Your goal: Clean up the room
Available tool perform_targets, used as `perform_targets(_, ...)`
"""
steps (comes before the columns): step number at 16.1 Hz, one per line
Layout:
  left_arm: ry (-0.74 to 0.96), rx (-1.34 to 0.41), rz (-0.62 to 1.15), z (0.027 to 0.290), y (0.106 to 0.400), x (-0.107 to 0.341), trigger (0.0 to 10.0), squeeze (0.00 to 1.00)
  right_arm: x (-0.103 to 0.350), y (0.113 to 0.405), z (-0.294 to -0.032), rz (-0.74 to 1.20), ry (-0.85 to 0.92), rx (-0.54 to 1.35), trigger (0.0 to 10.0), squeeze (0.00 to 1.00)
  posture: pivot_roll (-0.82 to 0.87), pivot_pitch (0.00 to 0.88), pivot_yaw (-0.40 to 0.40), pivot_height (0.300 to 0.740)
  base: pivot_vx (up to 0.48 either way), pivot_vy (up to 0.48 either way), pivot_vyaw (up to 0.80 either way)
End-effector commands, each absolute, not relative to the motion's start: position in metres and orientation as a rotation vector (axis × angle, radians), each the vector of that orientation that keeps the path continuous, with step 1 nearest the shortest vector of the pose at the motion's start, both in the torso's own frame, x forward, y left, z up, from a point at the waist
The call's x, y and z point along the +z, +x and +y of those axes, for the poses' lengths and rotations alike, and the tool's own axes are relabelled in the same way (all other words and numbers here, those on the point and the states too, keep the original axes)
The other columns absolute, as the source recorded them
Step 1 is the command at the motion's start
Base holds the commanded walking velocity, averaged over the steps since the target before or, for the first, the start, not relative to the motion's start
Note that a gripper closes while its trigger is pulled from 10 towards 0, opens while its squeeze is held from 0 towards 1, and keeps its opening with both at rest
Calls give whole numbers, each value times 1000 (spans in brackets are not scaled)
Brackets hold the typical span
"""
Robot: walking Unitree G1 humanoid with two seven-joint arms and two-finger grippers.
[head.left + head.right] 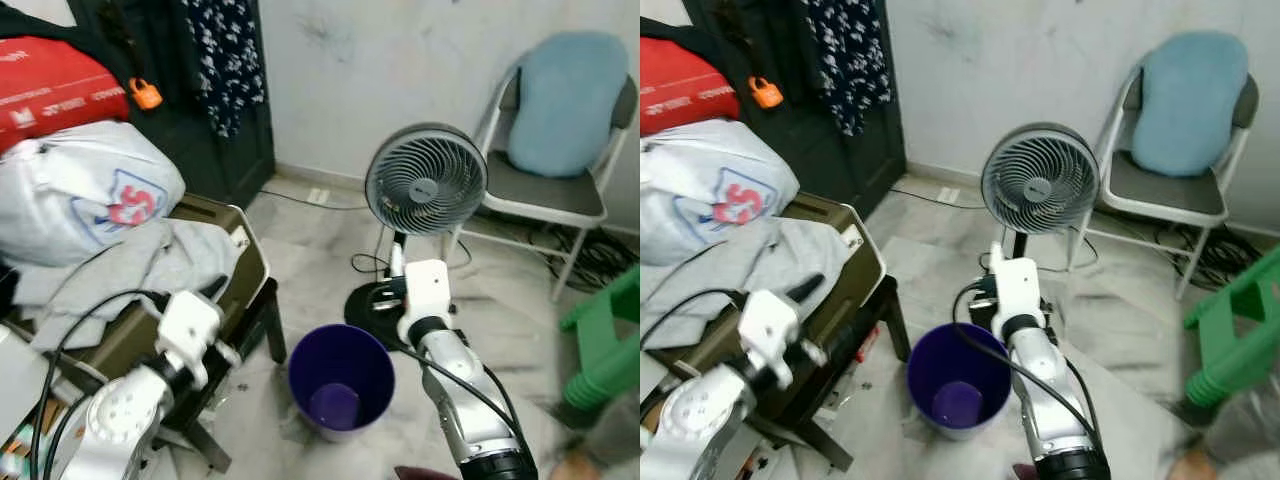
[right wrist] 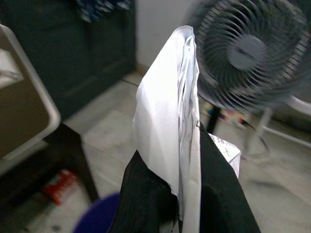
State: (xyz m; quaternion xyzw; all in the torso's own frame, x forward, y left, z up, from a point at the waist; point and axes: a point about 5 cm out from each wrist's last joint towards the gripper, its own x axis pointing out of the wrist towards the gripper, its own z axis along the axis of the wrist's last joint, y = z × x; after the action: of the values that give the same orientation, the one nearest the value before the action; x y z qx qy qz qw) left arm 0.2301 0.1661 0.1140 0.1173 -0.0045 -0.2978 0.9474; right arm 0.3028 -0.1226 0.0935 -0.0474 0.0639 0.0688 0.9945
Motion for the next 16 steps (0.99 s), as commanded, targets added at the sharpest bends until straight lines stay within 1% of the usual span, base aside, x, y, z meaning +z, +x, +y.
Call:
perform_targets(1,269,-643,-12,165,226,116,10000,0,90,304,-126,152,-107,109,10000,0,33,112,23,740,0,0,0)
perform_targets(3,275,-689,-11,162,220,115,10000,0,86,302,-130,178,-110,68,10000,0,31,120,30,740,0,0,0)
perform_targets(7,266,-698,-34,157,226,119,10000,0,89,305,-125,176,-118,69,10000,0,29,125,28,740,0,0,800)
perform_targets(9,268,-696,-31,155,223,118,10000,0,88,308,-123,186,-125,63,10000,0,35,130,27,740,0,0,800)
perform_targets(10,266,-689,-31,156,222,118,10000,0,87,309,-123,198,-116,56,10000,0,38,131,28,740,0,0,800)
perform_targets(11,260,-675,-33,156,220,119,10000,0,85,311,-124,221,-64,15,10000,0,45,136,31,740,0,0,800)
perform_targets(12,255,-668,-35,156,218,120,10000,0,84,311,-124,230,-71,-2,10000,0,51,140,32,740,0,0,694)
perform_targets(13,245,-670,-40,153,216,123,10000,0,79,311,-126,271,-71,-43,10000,0,59,151,35,740,0,0,0)
perform_targets(16,241,-708,-50,148,210,129,10000,0,77,314,-124,291,-78,-65,10000,0,77,176,46,740,0,0,0)
